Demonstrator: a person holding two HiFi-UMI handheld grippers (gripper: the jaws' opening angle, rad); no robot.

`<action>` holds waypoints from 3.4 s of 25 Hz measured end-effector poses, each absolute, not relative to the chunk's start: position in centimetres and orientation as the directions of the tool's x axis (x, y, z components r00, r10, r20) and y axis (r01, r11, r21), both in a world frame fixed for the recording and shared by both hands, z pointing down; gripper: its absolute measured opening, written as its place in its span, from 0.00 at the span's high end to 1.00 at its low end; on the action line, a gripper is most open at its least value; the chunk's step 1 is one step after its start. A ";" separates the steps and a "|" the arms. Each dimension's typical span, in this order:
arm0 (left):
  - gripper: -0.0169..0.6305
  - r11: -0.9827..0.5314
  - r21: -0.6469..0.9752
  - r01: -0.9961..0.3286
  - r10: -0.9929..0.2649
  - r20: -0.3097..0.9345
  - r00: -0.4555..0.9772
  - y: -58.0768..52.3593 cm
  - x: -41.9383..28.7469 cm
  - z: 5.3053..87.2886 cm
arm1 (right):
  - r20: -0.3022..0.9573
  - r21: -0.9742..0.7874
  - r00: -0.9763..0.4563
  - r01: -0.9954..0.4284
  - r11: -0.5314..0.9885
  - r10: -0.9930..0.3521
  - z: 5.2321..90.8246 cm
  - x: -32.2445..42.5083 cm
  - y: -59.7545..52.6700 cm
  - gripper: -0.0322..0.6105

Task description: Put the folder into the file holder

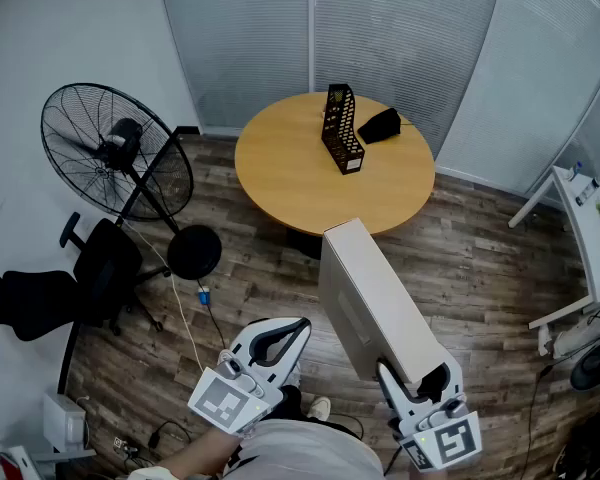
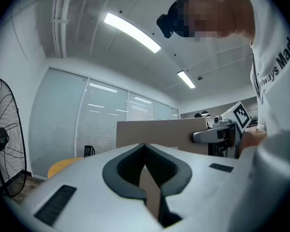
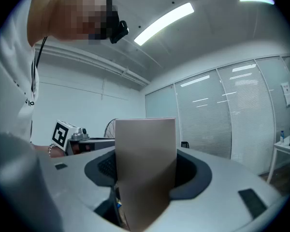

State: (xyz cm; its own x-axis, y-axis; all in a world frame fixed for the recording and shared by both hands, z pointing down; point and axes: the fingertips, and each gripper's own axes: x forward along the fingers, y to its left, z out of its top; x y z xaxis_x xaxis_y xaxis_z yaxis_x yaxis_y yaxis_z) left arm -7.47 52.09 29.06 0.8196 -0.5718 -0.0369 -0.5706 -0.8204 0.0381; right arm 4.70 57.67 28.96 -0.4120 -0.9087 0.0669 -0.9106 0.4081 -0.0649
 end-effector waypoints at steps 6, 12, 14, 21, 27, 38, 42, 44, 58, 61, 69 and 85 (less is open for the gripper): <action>0.94 -0.821 0.043 -0.569 -0.570 -0.026 0.821 49.3 -8.5 29.3 | 0.061 -0.077 -0.419 -0.907 0.415 -0.906 28.8 3.6 54.8 0.49; 0.94 -0.824 0.044 -0.565 -0.567 -0.031 0.823 45.2 -10.2 29.5 | 0.064 -0.065 -0.418 -0.908 0.414 -0.906 28.8 1.6 50.8 0.49; 0.94 -0.824 0.046 -0.565 -0.566 -0.035 0.823 43.8 -11.1 29.6 | 0.065 -0.062 -0.416 -0.909 0.412 -0.907 28.8 0.8 49.3 0.49; 0.94 -0.827 0.059 -0.559 -0.562 -0.047 0.826 38.8 -14.3 29.7 | 0.076 -0.053 -0.412 -0.911 0.409 -0.908 28.7 -2.4 44.1 0.49; 0.94 -0.836 0.053 -0.547 -0.549 -0.037 0.835 36.3 -16.5 30.4 | 0.076 -0.057 -0.401 -0.916 0.398 -0.913 29.1 -4.7 41.4 0.49; 0.94 -0.842 0.070 -0.535 -0.538 -0.040 0.842 33.3 -15.8 30.9 | 0.077 -0.066 -0.387 -0.922 0.382 -0.919 29.5 -4.0 38.5 0.49; 0.94 -0.844 0.065 -0.532 -0.535 -0.035 0.844 32.0 -14.7 31.1 | 0.076 -0.066 -0.386 -0.922 0.381 -0.920 29.7 -2.9 37.1 0.49; 0.94 -0.843 0.065 -0.533 -0.536 -0.031 0.844 31.1 -13.9 31.2 | 0.073 -0.065 -0.386 -0.922 0.382 -0.920 29.7 -2.0 36.1 0.49; 0.94 -0.843 0.049 -0.536 -0.537 -0.011 0.844 22.3 -6.5 31.2 | 0.058 -0.060 -0.398 -0.917 0.395 -0.916 29.2 5.3 27.0 0.49; 0.94 -0.841 0.046 -0.539 -0.540 -0.007 0.842 20.4 -4.8 31.0 | 0.055 -0.062 -0.401 -0.915 0.398 -0.914 29.2 7.0 25.2 0.49; 0.94 -0.842 0.034 -0.538 -0.538 0.001 0.843 16.5 0.2 30.8 | 0.048 -0.074 -0.397 -0.917 0.393 -0.917 29.2 12.1 21.4 0.49; 0.94 -0.824 0.028 -0.565 -0.565 0.012 0.825 10.6 9.1 31.4 | 0.044 -0.089 -0.428 -0.902 0.423 -0.903 30.0 21.1 15.3 0.49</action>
State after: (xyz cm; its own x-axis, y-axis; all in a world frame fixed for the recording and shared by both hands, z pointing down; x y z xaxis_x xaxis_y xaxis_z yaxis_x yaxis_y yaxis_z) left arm 9.08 10.64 31.40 0.8248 -0.5653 0.0122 -0.5654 -0.8244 0.0277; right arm 21.08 15.32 29.96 -0.4281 -0.9027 0.0440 -0.9016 0.4232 -0.0894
